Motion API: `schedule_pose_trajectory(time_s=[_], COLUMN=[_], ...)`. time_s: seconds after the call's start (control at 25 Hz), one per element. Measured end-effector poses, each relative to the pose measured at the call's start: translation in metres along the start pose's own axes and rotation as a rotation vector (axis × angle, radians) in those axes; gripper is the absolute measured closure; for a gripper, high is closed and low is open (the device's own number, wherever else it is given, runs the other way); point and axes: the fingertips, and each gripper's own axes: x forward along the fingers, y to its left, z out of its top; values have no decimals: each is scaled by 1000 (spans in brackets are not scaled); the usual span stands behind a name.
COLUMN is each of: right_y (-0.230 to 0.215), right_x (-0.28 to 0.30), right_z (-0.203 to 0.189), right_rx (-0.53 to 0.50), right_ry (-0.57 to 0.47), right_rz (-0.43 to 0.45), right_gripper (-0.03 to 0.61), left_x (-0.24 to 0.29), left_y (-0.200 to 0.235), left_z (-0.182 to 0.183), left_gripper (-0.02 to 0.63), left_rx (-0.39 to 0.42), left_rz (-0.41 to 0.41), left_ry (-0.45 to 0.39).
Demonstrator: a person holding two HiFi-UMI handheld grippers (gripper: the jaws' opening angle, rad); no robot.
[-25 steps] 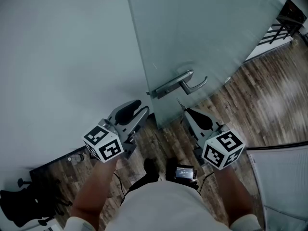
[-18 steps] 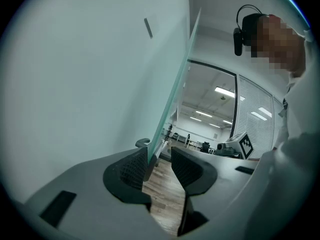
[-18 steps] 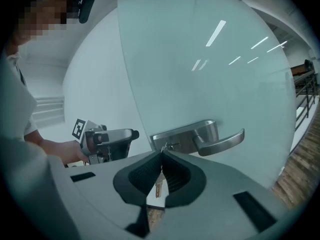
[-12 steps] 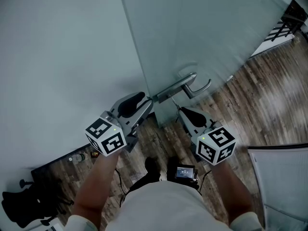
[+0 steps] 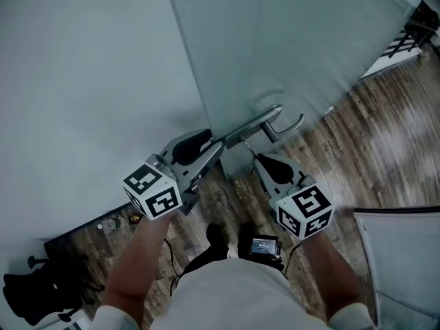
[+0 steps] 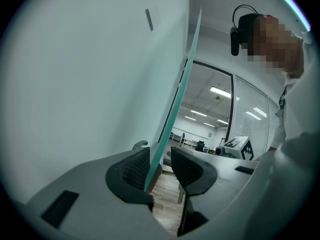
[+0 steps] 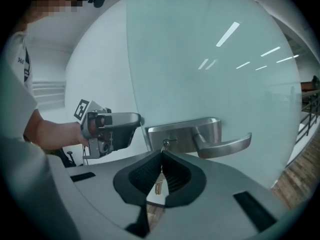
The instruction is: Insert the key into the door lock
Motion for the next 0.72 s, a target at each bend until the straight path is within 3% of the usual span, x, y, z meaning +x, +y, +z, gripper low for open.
schedule_pose_trajectory(time_s=[0.16,0.72], right_y=[3,4], right_x=[-1,3], right_z=[2,5], right_rx=[-32,-53], right_ry=[2,6], right_rz=[-1,-2], right_gripper=[561,561], left_x=[4,4], left_y=[-4,-4], left_z=[0,4], left_gripper=[472,472], left_rx=[-2,-31], left_rz=[-27,-6], left_ry=[-4,-18])
